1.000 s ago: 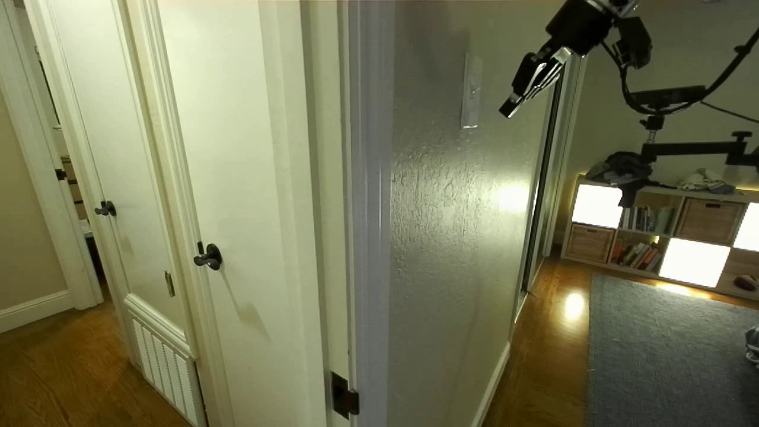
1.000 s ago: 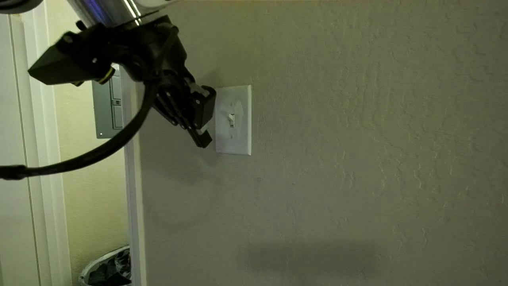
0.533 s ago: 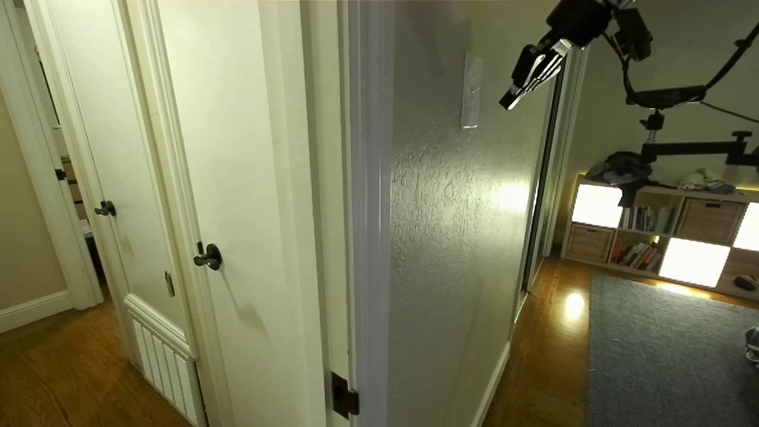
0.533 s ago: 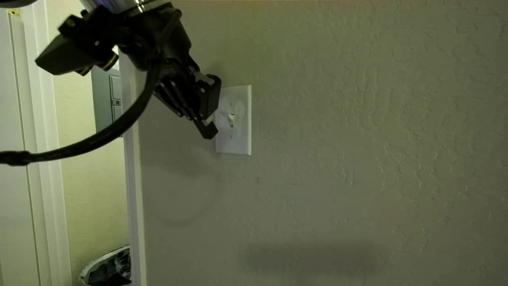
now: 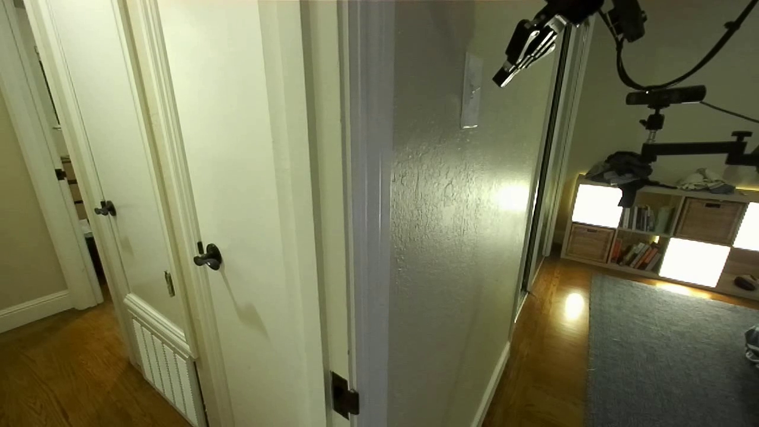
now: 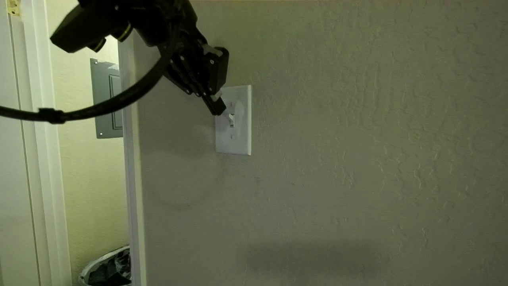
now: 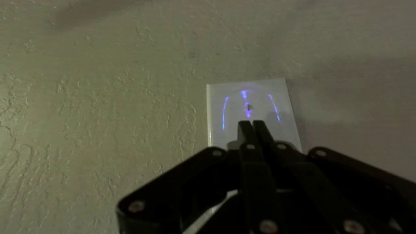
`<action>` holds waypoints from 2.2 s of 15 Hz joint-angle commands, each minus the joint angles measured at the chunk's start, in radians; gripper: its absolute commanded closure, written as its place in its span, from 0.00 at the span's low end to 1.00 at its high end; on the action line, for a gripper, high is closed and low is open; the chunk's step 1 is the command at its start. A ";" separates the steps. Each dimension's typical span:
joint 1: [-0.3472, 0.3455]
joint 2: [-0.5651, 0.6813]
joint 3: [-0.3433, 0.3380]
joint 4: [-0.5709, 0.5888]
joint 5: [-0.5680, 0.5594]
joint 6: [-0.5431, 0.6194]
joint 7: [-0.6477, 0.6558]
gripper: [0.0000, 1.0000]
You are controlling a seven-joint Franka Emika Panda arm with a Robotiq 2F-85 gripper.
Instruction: Turn on the light switch, turn off the light switch then turn on the light switch
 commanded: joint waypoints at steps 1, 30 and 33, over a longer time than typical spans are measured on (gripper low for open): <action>-0.003 0.006 0.005 0.020 -0.010 0.029 0.017 0.94; 0.003 0.076 0.012 0.029 0.109 0.003 -0.011 0.94; -0.001 0.050 0.018 0.007 0.043 -0.004 0.015 0.94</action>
